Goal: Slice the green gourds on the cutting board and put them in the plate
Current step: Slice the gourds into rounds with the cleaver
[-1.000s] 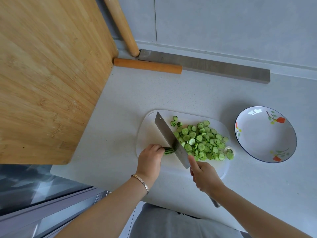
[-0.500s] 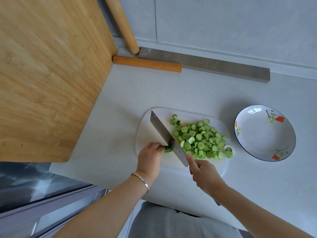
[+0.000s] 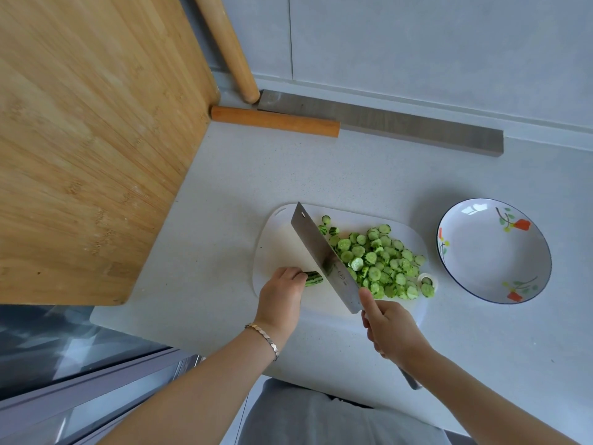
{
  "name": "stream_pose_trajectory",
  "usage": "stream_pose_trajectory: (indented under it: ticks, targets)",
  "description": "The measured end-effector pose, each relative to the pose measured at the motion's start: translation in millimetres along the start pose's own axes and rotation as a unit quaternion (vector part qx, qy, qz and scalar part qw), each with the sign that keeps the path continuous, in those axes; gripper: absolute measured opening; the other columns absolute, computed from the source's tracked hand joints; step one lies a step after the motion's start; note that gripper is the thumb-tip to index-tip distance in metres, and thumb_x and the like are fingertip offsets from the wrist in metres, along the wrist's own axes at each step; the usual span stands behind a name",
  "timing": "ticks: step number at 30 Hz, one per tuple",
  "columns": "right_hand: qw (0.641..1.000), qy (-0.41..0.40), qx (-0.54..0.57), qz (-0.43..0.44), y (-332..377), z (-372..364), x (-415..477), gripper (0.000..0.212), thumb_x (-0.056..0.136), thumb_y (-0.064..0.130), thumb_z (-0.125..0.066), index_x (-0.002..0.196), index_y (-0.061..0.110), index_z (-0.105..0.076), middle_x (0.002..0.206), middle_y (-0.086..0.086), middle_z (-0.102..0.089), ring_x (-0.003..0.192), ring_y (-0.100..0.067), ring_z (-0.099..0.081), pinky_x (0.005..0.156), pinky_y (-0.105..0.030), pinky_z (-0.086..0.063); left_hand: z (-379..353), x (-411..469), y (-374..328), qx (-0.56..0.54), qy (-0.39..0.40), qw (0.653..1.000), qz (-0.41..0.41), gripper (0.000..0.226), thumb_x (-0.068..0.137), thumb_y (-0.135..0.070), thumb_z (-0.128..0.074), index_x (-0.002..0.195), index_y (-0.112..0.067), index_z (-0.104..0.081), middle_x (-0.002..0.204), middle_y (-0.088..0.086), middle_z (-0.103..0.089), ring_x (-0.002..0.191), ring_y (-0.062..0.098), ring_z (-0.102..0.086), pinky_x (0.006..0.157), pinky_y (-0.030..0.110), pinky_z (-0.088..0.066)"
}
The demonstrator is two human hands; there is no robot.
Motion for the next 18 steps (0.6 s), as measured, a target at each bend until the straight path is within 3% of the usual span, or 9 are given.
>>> stream_pose_trajectory:
  ticks: [10, 18]
  targets:
    - [0.996, 0.002, -0.089, 0.025, 9, -3, 0, 0.055, 0.089, 0.06, -0.035, 0.067, 0.01, -0.039, 0.06, -0.006, -0.035, 0.051, -0.018, -0.029, 0.056, -0.028, -0.028, -5, 2, 2, -0.003, 0.01, 1.0, -0.003, 0.042, 0.032, 0.015, -0.083, 0.065, -0.008, -0.073, 0.066, 0.001, -0.066, 0.061, 0.022, -0.064, 0.039, 0.018, -0.045]
    - [0.998, -0.001, -0.063, 0.012, -5, -14, 6, 0.054, 0.091, 0.058, -0.035, 0.067, 0.01, -0.038, 0.058, -0.005, -0.035, 0.049, -0.017, -0.029, 0.054, -0.027, -0.028, -7, -3, 7, -0.01, 0.001, 1.0, 0.022, 0.044, 0.036, 0.018, -0.08, 0.073, -0.006, -0.074, 0.073, 0.008, -0.063, 0.072, 0.026, -0.064, 0.037, 0.022, -0.049]
Point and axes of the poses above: each hand's wrist, its own x-axis towards the middle knuckle, its own z-axis out of the back of the hand, y = z × x, the point moved 8 cm from there along x, towards the middle knuckle
